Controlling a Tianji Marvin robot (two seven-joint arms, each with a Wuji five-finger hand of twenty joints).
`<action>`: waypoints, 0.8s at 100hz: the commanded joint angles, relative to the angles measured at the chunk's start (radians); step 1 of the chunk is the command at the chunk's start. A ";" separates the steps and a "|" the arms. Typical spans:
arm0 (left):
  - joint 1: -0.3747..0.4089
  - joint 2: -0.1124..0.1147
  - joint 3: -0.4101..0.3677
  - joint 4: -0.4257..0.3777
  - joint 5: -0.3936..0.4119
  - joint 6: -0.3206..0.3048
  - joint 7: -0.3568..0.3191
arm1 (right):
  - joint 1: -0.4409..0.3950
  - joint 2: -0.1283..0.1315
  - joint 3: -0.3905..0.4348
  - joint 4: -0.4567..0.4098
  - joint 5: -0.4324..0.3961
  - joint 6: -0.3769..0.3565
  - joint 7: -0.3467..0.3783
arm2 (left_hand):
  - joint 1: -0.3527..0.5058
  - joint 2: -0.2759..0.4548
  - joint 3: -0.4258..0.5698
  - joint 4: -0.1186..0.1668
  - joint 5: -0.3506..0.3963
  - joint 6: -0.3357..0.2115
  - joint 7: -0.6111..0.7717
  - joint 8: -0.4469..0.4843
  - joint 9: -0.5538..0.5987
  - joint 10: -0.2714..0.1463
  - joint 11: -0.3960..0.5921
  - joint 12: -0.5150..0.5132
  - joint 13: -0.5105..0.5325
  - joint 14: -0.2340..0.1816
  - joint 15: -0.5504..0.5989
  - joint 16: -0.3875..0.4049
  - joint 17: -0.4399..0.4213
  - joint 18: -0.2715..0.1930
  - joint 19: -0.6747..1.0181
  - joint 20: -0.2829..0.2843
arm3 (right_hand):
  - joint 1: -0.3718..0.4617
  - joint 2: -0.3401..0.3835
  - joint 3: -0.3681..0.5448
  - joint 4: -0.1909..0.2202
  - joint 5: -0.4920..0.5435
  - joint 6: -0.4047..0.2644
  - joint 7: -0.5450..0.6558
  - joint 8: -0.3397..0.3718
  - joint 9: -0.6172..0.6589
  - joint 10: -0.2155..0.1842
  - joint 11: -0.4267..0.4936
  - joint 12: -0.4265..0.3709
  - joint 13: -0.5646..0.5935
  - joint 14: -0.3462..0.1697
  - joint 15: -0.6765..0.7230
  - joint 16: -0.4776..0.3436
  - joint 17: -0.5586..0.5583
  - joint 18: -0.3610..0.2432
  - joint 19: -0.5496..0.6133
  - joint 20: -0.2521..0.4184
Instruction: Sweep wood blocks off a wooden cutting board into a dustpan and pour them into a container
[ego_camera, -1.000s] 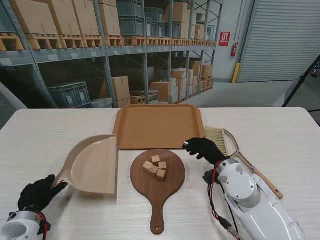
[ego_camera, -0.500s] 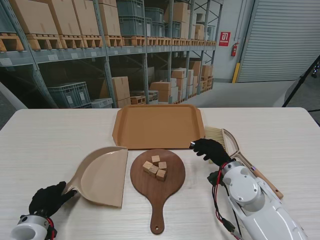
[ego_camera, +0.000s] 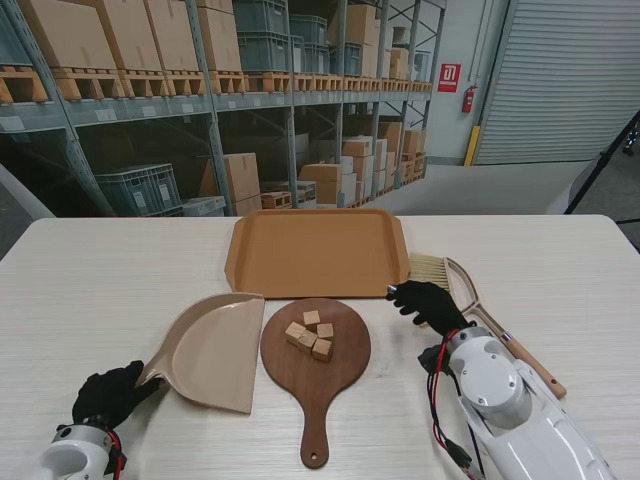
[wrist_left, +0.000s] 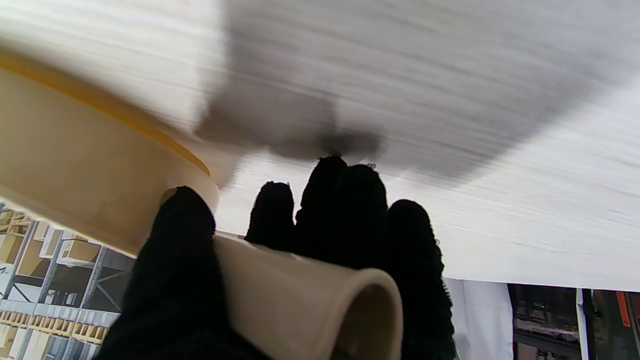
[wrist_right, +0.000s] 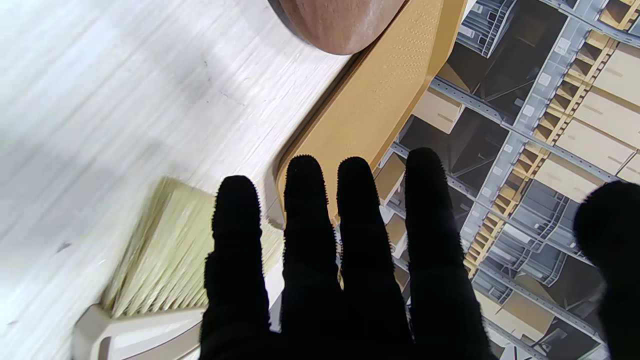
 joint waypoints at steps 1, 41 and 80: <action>0.009 -0.008 0.007 -0.003 -0.003 0.004 -0.022 | -0.012 -0.004 0.000 -0.008 0.000 0.008 0.009 | 0.146 0.157 0.088 -0.002 0.056 -0.006 0.041 0.020 0.048 -0.313 1.242 -0.008 0.050 -0.262 0.017 0.016 -0.011 -0.005 0.024 0.030 | 0.020 0.025 0.000 0.022 0.025 0.001 0.013 0.015 0.038 0.002 0.023 0.017 0.030 0.003 0.034 0.011 0.005 0.029 0.039 0.008; 0.014 -0.004 0.021 -0.022 0.005 0.013 -0.044 | -0.025 -0.010 0.016 -0.017 -0.009 0.020 -0.022 | 0.142 0.149 0.088 -0.001 0.060 -0.010 0.040 0.017 0.047 -0.311 1.236 -0.013 0.049 -0.258 0.012 0.015 -0.013 -0.005 0.023 0.029 | 0.023 0.023 0.008 0.021 0.031 0.004 0.014 0.017 0.039 0.003 0.024 0.017 0.032 0.004 0.037 0.011 0.005 0.031 0.043 0.006; 0.017 -0.004 0.042 -0.019 -0.012 0.013 -0.050 | -0.047 -0.005 0.111 -0.035 -0.183 0.101 -0.093 | 0.139 0.146 0.089 -0.001 0.066 -0.014 0.036 0.014 0.050 -0.312 1.234 -0.021 0.050 -0.258 0.010 0.016 -0.013 -0.005 0.023 0.029 | 0.145 -0.233 0.221 0.005 0.000 0.012 0.008 0.018 0.013 -0.013 0.040 0.013 0.031 -0.016 0.034 0.001 0.010 0.021 0.054 -0.004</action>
